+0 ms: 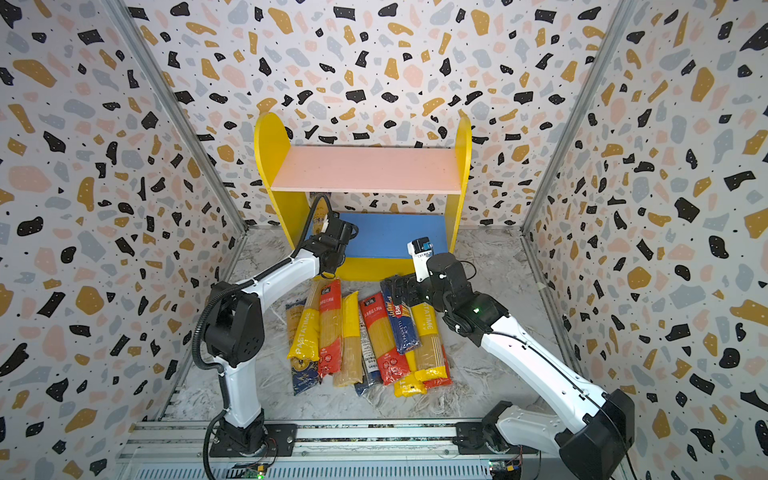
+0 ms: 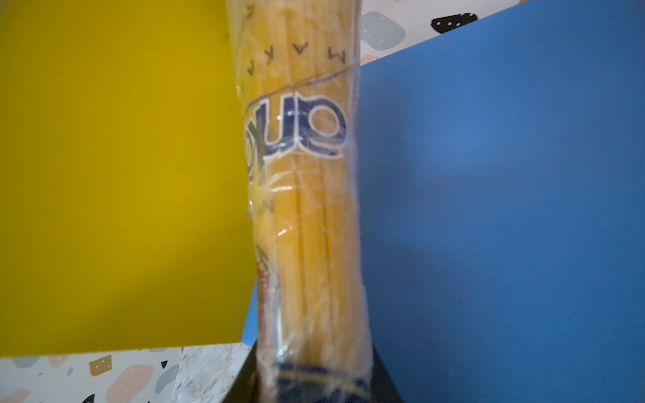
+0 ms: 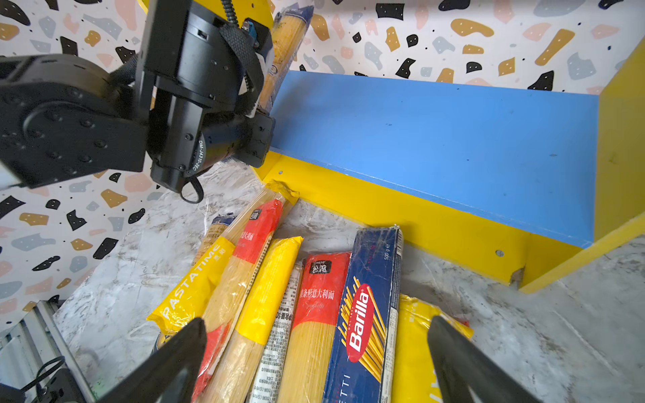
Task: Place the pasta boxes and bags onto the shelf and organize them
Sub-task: 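Set the onko bag upright on the blue shelf and open the left gripper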
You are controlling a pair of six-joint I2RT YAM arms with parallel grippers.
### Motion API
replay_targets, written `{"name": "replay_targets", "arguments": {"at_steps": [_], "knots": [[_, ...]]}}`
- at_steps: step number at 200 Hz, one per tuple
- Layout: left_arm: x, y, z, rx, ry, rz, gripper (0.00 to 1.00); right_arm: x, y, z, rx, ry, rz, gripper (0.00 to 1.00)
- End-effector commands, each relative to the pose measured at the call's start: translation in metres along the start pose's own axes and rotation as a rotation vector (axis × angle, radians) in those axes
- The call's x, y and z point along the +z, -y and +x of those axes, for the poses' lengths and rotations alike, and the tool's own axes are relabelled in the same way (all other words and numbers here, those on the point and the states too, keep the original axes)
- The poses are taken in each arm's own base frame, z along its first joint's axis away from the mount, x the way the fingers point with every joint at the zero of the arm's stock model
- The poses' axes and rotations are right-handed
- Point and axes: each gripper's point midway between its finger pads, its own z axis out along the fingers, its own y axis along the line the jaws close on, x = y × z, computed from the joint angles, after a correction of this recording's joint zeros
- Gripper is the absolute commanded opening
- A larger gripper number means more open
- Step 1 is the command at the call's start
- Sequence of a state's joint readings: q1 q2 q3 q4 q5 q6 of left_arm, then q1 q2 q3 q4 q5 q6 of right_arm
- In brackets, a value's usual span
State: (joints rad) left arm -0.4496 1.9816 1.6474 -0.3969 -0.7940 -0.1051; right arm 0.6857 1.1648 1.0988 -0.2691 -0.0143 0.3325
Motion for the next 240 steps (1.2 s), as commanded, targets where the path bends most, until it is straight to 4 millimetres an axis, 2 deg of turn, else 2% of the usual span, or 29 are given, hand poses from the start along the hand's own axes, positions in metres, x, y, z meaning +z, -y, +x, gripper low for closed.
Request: {"name": "replay_targets", "arguments": {"at_steps": [1,67,78,93,107,129,153,198,240], "knots": [[-0.017,-0.047,-0.060,-0.179,0.150,-0.105,0.00,-0.004,-0.003,-0.017,-0.013,0.040,0.004,0.99],[0.000,-0.050,-0.058,-0.157,0.122,-0.145,0.02,0.002,-0.001,-0.016,-0.002,0.031,0.010,0.99],[0.001,-0.051,-0.056,-0.151,0.119,-0.148,0.07,0.002,-0.001,-0.016,-0.002,0.031,0.011,0.99],[0.002,-0.053,-0.054,-0.149,0.115,-0.157,0.19,0.002,-0.002,-0.016,0.002,0.026,0.008,0.99],[0.003,-0.054,-0.053,-0.143,0.113,-0.154,0.24,0.003,-0.002,-0.016,0.006,0.026,0.006,0.99],[0.002,-0.052,-0.052,-0.129,0.105,-0.135,0.46,0.003,-0.003,-0.015,0.014,0.016,0.002,0.99],[-0.003,-0.051,-0.049,-0.134,0.101,-0.103,0.61,0.003,-0.004,-0.014,0.019,0.015,-0.003,0.99],[-0.015,-0.056,-0.043,-0.155,0.105,-0.062,0.70,0.003,-0.009,-0.012,0.023,0.012,-0.013,0.99],[-0.038,-0.045,-0.034,-0.162,0.122,0.014,0.73,0.000,-0.013,-0.010,0.018,0.009,-0.005,0.99]]}}
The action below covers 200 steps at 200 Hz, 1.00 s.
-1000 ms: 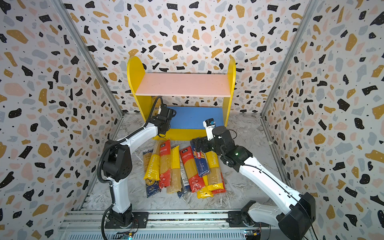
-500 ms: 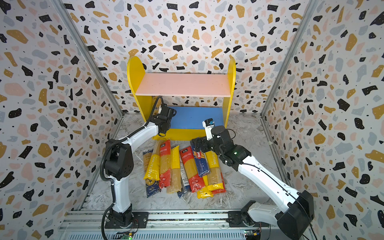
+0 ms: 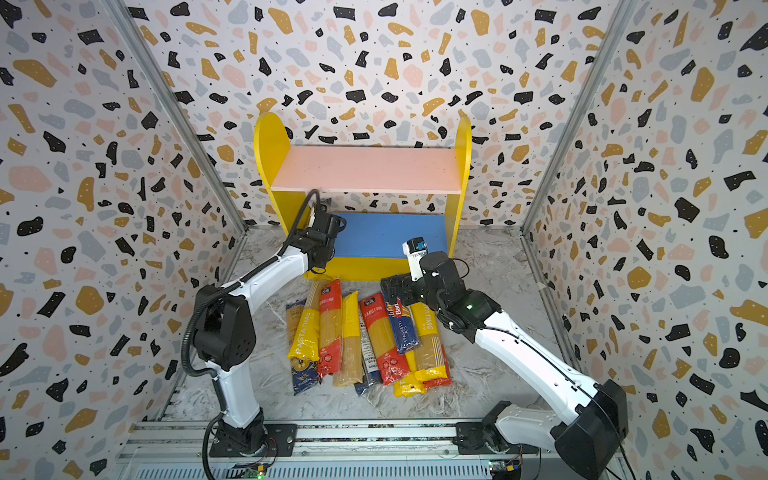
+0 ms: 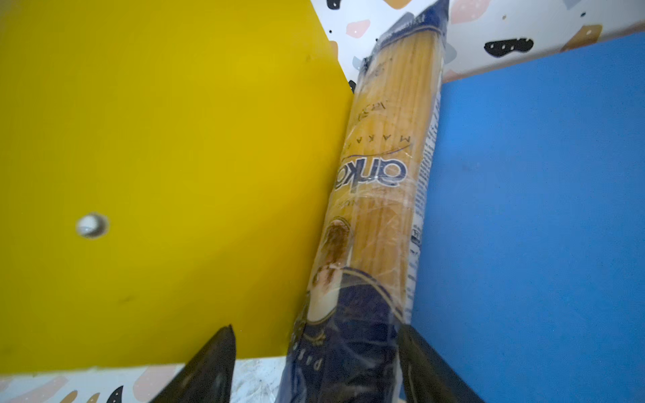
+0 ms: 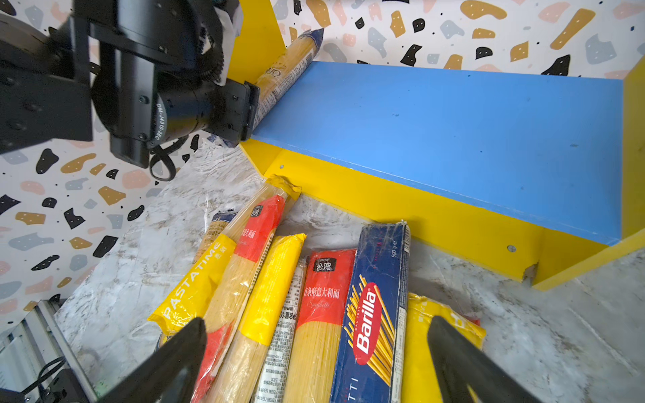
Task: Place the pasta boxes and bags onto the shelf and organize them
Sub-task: 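Set the onko bag upright on the blue shelf and open the left gripper, then draw the left gripper back while the right gripper lowers onto the Barilla box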
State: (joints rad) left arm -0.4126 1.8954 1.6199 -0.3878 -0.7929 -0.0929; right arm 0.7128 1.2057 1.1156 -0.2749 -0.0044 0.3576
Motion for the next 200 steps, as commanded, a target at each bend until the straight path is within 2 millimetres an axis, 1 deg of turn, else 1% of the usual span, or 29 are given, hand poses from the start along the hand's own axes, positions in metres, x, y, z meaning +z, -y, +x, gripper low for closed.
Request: {"name": "replay_targets", "arguments": {"at_steps": [1,14,37,67,93,119,142,156,184,200], "knots": [[-0.027,-0.008,-0.022,-0.109,0.090,0.039,0.73,-0.011,-0.006,-0.016,0.005,0.040,0.002,0.99],[-0.033,-0.004,-0.018,-0.111,0.091,0.058,0.74,-0.013,-0.007,-0.014,0.008,0.039,0.002,0.99],[-0.044,0.007,-0.008,-0.107,0.085,0.107,0.74,-0.018,-0.006,-0.010,0.013,0.041,0.011,0.99],[-0.066,0.018,0.007,-0.110,0.091,0.147,0.74,-0.028,-0.007,-0.006,0.021,0.048,0.016,0.99],[-0.096,0.025,0.015,-0.149,0.122,0.221,0.74,-0.040,-0.008,-0.003,0.027,0.056,0.030,0.99],[-0.133,0.032,0.024,-0.214,0.166,0.330,0.74,-0.051,-0.005,0.002,0.033,0.054,0.056,0.99],[-0.162,0.036,0.035,-0.260,0.190,0.415,0.74,-0.060,0.004,0.016,0.051,0.033,0.101,0.99],[-0.177,0.038,0.046,-0.282,0.189,0.470,0.74,-0.065,0.010,0.031,0.070,0.012,0.124,0.99],[-0.202,0.048,0.072,-0.304,0.174,0.575,0.74,-0.073,0.016,0.056,0.110,-0.014,0.133,0.99],[-0.212,0.051,0.091,-0.312,0.163,0.609,0.75,-0.076,0.016,0.067,0.124,-0.023,0.132,0.99]]}}
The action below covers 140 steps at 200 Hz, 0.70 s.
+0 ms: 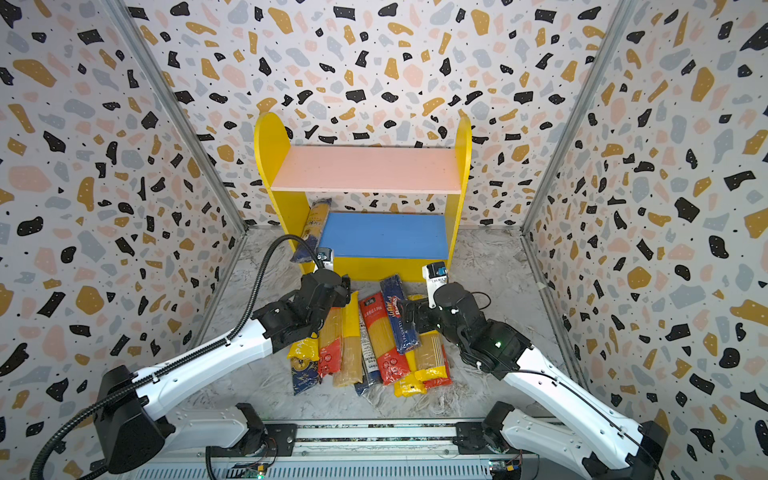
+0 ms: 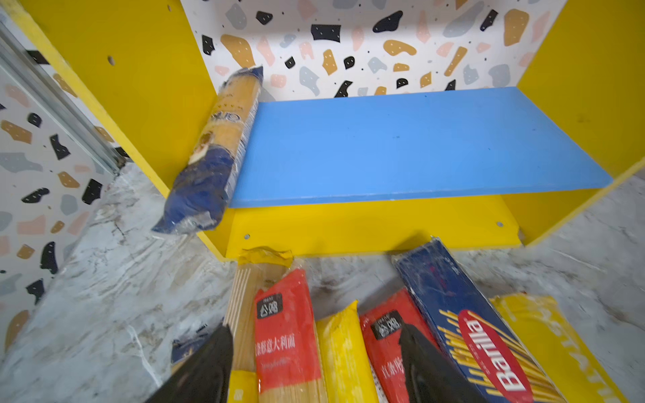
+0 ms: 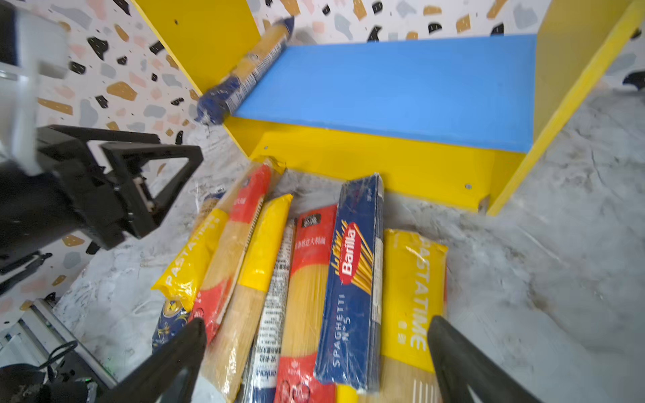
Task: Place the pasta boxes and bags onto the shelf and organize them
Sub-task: 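Draw the left gripper back while the right gripper lowers onto the Barilla box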
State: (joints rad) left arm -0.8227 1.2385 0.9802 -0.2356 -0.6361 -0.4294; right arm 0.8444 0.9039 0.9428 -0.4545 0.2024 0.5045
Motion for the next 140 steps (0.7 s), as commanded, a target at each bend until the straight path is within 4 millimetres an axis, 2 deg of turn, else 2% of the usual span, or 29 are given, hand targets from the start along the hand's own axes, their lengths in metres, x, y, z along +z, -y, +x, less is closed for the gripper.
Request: {"name": "replay_targets", "arguments": {"at_steps": [1,35,64,104,140], "knots": [[-0.014,0.012,0.017,-0.079,-0.003,0.071,0.75,-0.010,0.009,0.015,0.047,-0.015,0.031,0.99],[-0.026,0.017,0.057,-0.107,-0.041,0.119,0.74,-0.013,0.016,0.035,0.050,-0.048,0.081,0.99],[-0.035,0.020,0.079,-0.144,-0.054,0.157,0.74,-0.011,0.019,0.053,0.036,-0.094,0.136,0.99],[-0.043,0.031,0.100,-0.174,-0.085,0.207,0.74,-0.008,0.020,0.072,0.033,-0.125,0.161,0.99],[-0.046,0.028,0.108,-0.184,-0.095,0.197,0.75,0.002,0.022,0.090,0.016,-0.163,0.181,0.99]]}}
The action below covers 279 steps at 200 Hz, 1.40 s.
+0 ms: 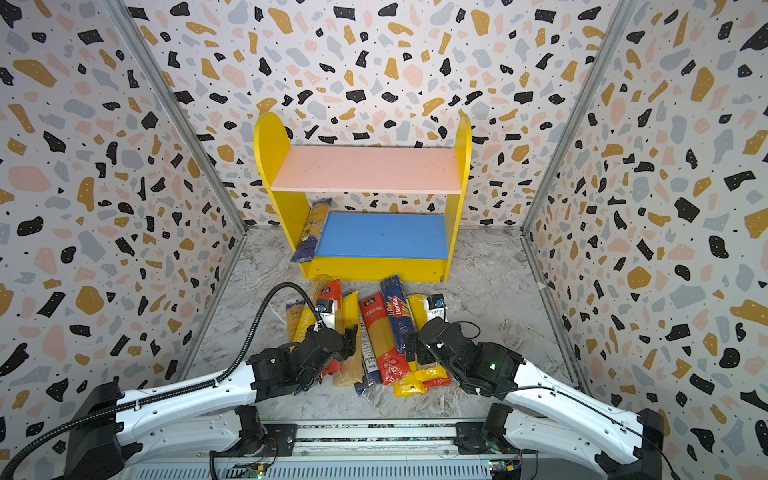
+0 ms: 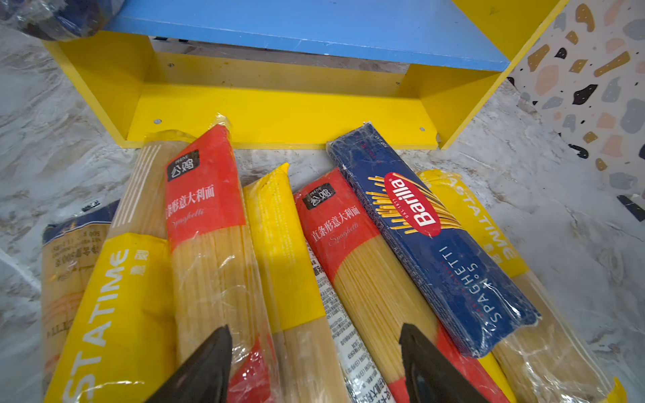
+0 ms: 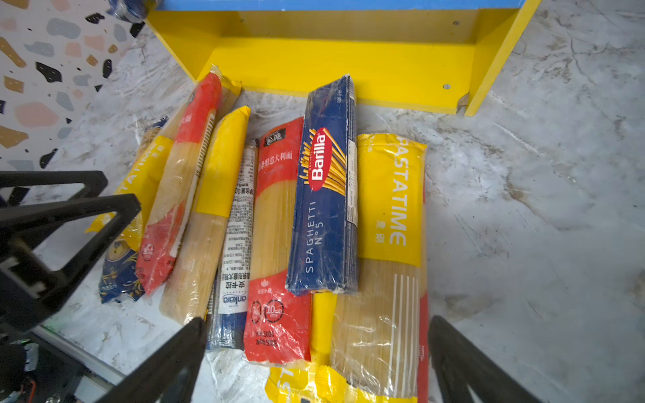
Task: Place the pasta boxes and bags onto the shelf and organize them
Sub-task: 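Draw the left gripper back while the right gripper lowers onto the Barilla box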
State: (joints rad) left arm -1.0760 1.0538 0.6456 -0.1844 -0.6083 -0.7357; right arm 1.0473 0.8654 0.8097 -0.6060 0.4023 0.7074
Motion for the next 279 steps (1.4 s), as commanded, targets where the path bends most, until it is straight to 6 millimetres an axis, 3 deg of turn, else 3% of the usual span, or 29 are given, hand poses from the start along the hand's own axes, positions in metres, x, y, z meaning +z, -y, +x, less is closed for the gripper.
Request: {"name": "replay_targets", "arguments": {"at_steps": [1,62,148,232,279], "knots": [[-0.002,-0.003,-0.001,-0.056,0.026,0.000,0.75,0.006,0.007,0.009,0.005,-0.015,0.048,0.99],[-0.009,-0.027,-0.006,-0.034,0.059,-0.103,0.81,0.036,0.002,0.027,-0.066,-0.079,0.082,0.99],[-0.025,-0.049,-0.027,-0.027,0.120,-0.147,0.91,0.083,-0.015,0.029,-0.178,-0.149,0.161,0.99],[-0.034,-0.063,-0.041,-0.049,0.145,-0.158,0.92,0.116,0.000,0.034,-0.195,-0.221,0.214,0.99],[-0.040,-0.074,-0.050,-0.071,0.168,-0.176,0.94,0.134,-0.001,0.038,-0.208,-0.249,0.209,1.00]]}}
